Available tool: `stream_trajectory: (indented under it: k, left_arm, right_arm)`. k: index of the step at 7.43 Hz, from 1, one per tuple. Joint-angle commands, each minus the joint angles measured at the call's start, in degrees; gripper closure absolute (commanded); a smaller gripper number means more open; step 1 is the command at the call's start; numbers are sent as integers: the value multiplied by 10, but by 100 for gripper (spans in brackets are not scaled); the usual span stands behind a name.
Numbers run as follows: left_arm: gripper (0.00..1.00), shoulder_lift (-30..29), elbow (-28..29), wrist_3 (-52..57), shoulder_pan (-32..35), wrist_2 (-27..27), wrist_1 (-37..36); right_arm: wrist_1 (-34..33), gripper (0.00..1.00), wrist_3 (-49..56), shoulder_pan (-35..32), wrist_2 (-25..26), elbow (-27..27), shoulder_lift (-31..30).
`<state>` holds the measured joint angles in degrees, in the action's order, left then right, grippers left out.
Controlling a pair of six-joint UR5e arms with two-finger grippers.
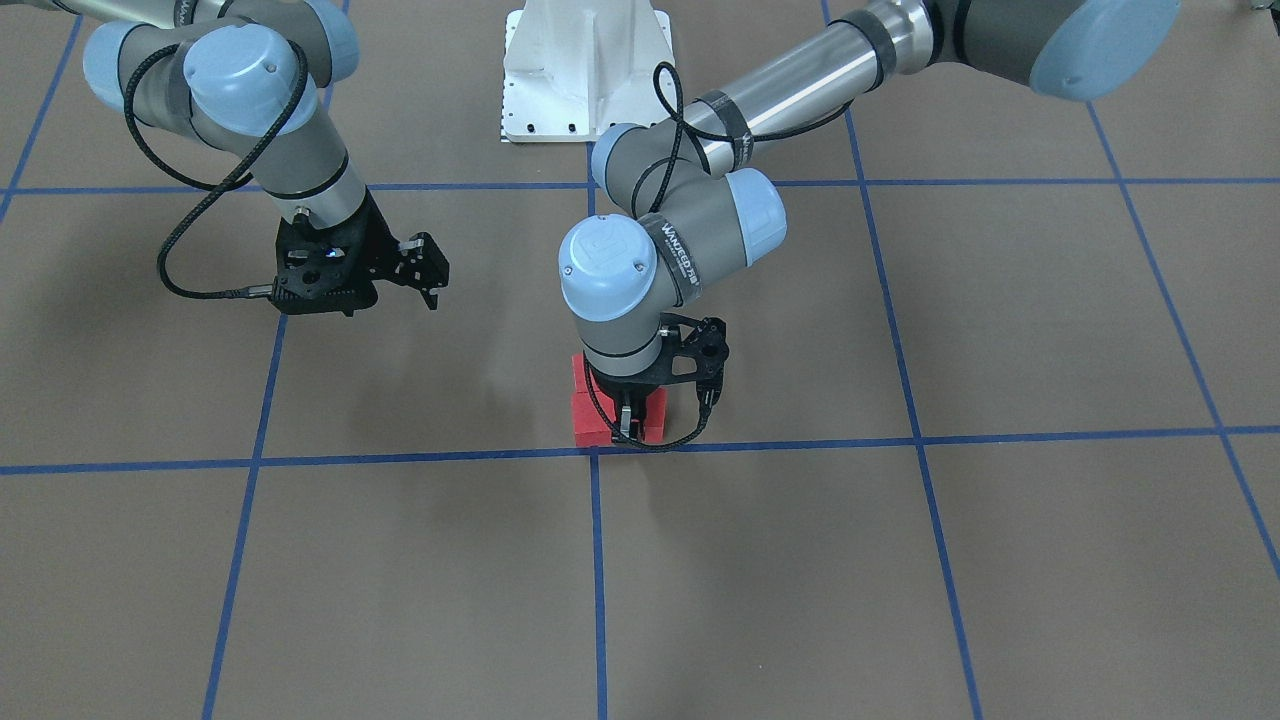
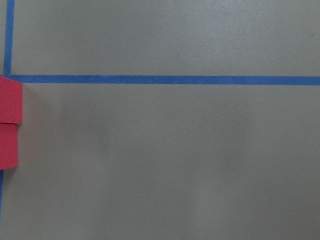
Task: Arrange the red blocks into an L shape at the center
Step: 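Lower the cube beside the row's end and open the left gripper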
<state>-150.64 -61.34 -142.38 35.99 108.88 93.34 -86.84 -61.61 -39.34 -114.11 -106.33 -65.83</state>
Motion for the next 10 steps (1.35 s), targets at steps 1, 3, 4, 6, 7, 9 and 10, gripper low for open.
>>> stream_trajectory:
  k: [1,3,4,6,7,9,10]
  left_arm:
    - [58,0,0,0,-2,0,0]
    - [56,-1,0,0,-4,-1,0]
    - [53,-1,-2,0,-6,0,0]
    - [32,0,-2,3,-6,-1,0]
    - [12,0,-2,3,-6,-1,-1]
    - [1,0,-2,3,-6,-1,-1]
    - [1,0,-2,3,-6,-1,-2]
  right_arm:
    - [0,1,0,0,0,0,-1]
    - [0,1,0,1,0,1,-2]
    - [0,1,0,0,0,0,-2]
    - [0,1,0,0,0,1,-2]
    - [0,1,0,1,0,1,-1]
    - [0,1,0,1,0,2,-2]
    - [0,1,0,1,0,2,-1]
